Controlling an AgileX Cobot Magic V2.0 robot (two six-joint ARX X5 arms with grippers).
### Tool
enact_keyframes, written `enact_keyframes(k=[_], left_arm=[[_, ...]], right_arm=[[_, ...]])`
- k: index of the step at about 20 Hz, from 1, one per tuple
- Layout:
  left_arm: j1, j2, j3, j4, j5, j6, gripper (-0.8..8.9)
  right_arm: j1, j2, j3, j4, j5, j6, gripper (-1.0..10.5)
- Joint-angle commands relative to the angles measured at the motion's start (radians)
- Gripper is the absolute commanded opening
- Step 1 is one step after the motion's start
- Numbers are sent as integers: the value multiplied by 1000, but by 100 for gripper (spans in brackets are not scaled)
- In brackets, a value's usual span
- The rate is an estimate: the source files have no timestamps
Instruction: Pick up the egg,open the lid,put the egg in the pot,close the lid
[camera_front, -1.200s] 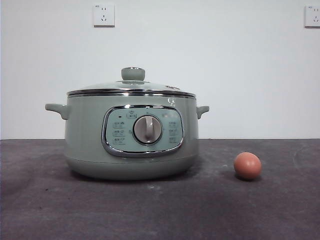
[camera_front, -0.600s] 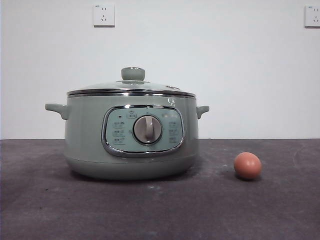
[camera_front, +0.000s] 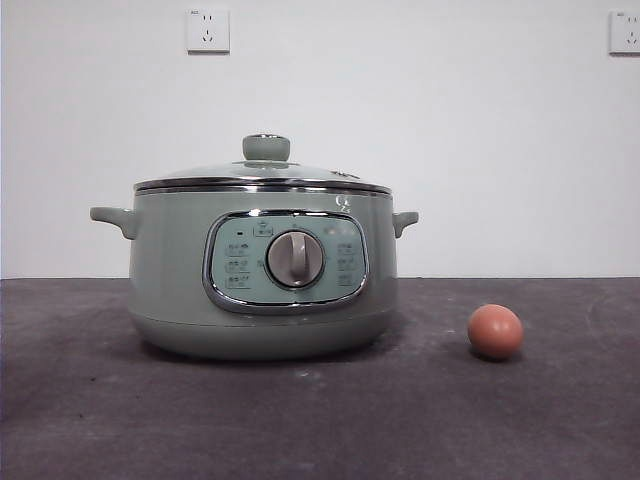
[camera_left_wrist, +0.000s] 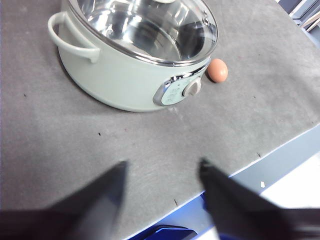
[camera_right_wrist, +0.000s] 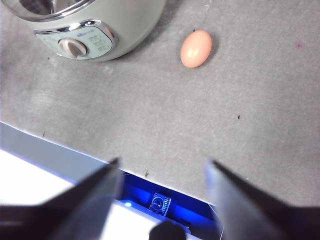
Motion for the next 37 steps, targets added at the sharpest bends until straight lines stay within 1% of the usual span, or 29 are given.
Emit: enact_keyframes(k=[1, 5, 9, 12, 14, 17, 20, 23, 26, 29, 31, 33, 34, 36, 37], left_arm=[[2, -1, 3, -4, -1, -7, 664], [2, -1, 3, -4, -1, -7, 660], [2, -1, 3, -2, -1, -7, 660], [2, -1, 3, 3, 6, -7, 660], [2, -1, 3, 3, 20, -6, 660], [2, -1, 3, 4, 18, -6, 660], [2, -1, 3, 4, 17, -6, 660], [2, -1, 3, 4, 17, -6, 660], [2, -1, 3, 4, 16, -6, 660], [2, -1, 3, 4, 16, -6, 660], [2, -1, 3, 4, 16, -6, 660], [2, -1, 3, 4, 16, -6, 660], [2, -1, 3, 4, 15, -6, 660], [2, -1, 3, 4, 14, -6, 660], [2, -1, 3, 4, 14, -6, 660]], right_arm=[[2, -1, 2, 3, -2, 18, 599], [2, 28, 2, 24, -2, 40, 598], [14, 124, 2, 98, -2, 84, 598], [60, 229, 2, 183, 3, 123, 597], [111, 319, 2, 264, 11, 151, 597], [193, 454, 2, 388, 97, 201, 597], [251, 581, 2, 500, 161, 247, 596], [299, 684, 2, 599, 245, 273, 596], [317, 766, 2, 663, 318, 280, 595], [318, 838, 2, 696, 350, 288, 594], [317, 877, 2, 726, 350, 290, 590], [318, 903, 2, 753, 349, 298, 516], [318, 913, 2, 761, 351, 298, 496], [318, 938, 2, 767, 372, 298, 494], [318, 948, 2, 767, 373, 298, 470]])
